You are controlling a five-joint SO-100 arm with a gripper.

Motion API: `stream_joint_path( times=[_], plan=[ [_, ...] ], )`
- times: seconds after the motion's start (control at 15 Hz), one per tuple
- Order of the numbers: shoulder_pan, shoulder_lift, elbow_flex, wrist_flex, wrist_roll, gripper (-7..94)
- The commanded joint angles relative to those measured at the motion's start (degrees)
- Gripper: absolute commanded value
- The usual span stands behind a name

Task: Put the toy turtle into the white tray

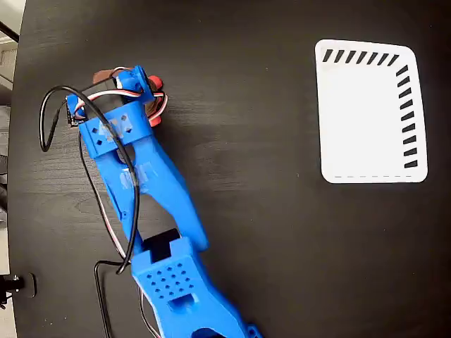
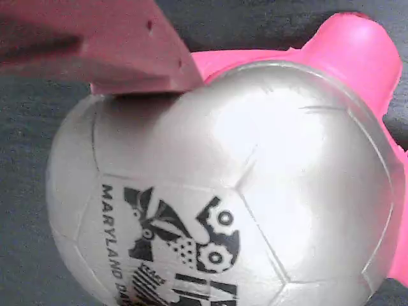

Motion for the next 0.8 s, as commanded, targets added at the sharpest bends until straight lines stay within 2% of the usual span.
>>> stream_joint_path(
  times=[0.0,0.53,0.73],
  plan=[
    [-1.1,11.4,2.5,1.0,1.1,-2],
    [3.1,43.2,26.8,1.6,-1.8,-2],
    [7.3,53.8,33.5,3.2,-3.8,-2]
  ],
)
